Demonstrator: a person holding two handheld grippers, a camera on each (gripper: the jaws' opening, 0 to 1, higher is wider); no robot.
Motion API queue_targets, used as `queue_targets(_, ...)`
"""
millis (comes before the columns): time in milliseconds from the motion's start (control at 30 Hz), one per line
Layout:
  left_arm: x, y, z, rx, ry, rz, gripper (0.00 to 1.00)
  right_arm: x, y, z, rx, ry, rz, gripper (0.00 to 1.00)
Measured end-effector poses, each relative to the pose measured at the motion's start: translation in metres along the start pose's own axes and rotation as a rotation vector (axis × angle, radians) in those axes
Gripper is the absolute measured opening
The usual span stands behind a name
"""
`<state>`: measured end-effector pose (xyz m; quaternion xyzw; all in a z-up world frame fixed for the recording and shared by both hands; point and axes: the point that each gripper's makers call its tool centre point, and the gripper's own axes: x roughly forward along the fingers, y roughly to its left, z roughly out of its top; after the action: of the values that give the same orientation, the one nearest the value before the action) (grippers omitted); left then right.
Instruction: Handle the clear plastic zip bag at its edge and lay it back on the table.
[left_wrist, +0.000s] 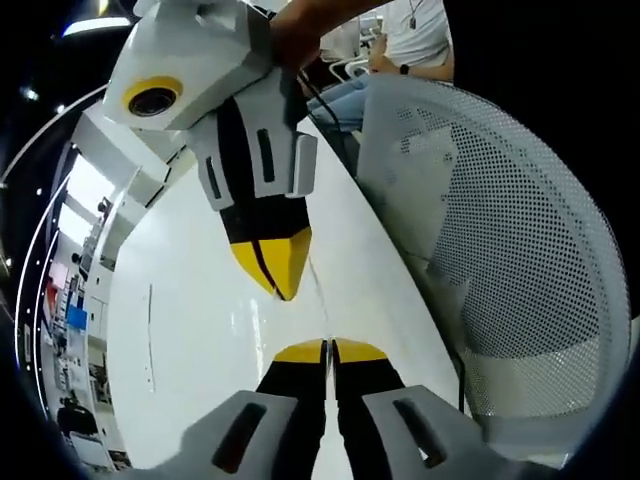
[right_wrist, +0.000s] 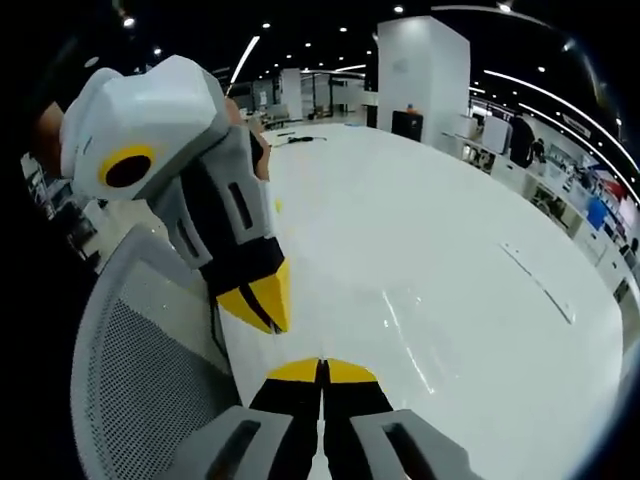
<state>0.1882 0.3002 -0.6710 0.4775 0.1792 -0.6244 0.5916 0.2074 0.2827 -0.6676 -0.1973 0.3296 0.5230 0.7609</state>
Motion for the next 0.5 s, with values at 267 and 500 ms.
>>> queue_targets(267,0.0010,-0.0006,0.0008,-0.002,-0.006,-0.004,0.00,-0.0002,-0.0008,-0.0013,0.002,0.003,-0.001,0.00)
queue_targets(500,0.0031,-0.0045,0.0000,-0.001,-0.006,-0.014,0.00,-0.0001,-0.0013,-0.0015,0.010,0.004,-0.005,0.00)
